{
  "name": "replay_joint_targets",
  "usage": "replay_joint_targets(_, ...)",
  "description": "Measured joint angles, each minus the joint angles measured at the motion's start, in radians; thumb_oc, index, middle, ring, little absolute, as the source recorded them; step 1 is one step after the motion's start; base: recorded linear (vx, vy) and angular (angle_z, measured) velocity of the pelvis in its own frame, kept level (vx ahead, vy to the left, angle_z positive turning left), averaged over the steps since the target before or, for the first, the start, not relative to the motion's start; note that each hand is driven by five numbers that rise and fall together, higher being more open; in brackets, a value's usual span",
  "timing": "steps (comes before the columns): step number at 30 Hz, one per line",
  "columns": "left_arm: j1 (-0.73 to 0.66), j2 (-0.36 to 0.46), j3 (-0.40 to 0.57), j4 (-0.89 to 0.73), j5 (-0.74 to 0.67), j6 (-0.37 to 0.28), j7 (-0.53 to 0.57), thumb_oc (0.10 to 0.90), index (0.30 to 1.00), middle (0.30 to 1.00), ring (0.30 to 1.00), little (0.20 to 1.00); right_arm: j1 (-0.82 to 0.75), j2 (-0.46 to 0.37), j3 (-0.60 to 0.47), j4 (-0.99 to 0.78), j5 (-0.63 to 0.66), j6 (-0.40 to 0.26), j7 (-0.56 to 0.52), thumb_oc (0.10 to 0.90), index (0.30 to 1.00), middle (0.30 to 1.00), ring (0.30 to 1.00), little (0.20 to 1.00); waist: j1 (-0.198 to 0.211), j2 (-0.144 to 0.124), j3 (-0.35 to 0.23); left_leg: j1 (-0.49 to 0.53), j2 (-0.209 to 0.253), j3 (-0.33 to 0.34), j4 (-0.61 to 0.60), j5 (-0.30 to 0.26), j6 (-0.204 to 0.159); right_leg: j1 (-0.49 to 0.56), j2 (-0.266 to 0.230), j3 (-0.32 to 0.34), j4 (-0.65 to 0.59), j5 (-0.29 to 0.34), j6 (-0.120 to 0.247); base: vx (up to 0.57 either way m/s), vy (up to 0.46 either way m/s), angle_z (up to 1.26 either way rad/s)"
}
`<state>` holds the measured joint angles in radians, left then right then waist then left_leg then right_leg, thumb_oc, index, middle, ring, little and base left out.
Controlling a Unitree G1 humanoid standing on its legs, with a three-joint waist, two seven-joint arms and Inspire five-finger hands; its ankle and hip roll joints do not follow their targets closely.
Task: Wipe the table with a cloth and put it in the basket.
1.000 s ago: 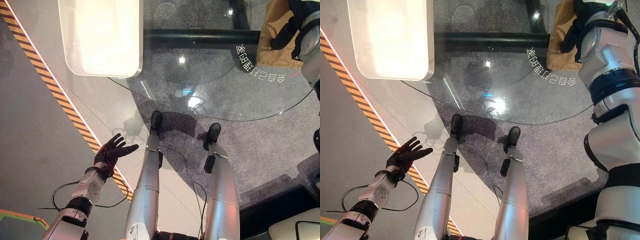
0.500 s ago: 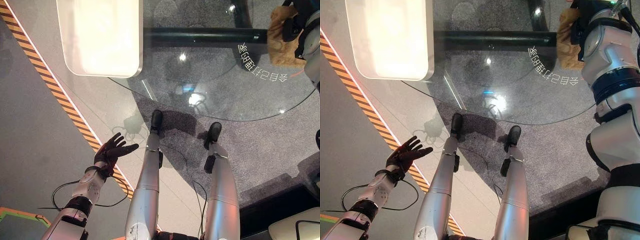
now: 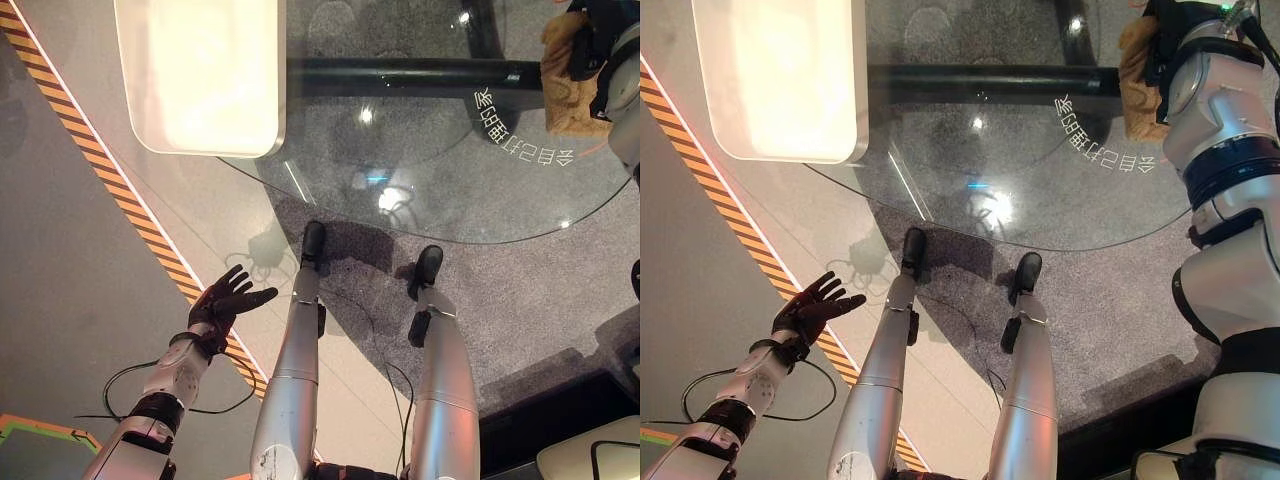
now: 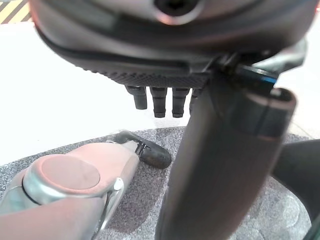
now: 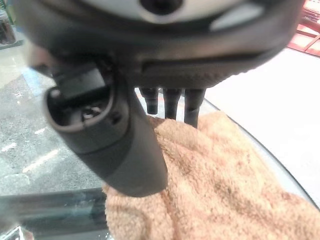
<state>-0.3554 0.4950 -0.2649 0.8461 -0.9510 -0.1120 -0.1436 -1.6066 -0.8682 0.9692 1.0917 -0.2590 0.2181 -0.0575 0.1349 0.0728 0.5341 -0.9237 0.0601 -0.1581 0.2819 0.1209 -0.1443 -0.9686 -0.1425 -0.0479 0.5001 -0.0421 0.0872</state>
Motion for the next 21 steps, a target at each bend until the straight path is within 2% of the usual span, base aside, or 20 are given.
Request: replay_joint_targets(21,0.0,0.002,0.0,0.001,-0.001,-0.001,0.002,0.8,0.9,0.9,0.9,0.9,0.009,0.001,-0.001,-0.009,0.006,0.011,-0.063,0.1,0.3,0.3,0.3,0.2,-0.001,0.0,0.0,-0.005,0.001,0.001,-0.018,0.003,-0.002,-0.012,0.0,0.0,-0.008,0.001,0.0,0.0,0.001,0.0)
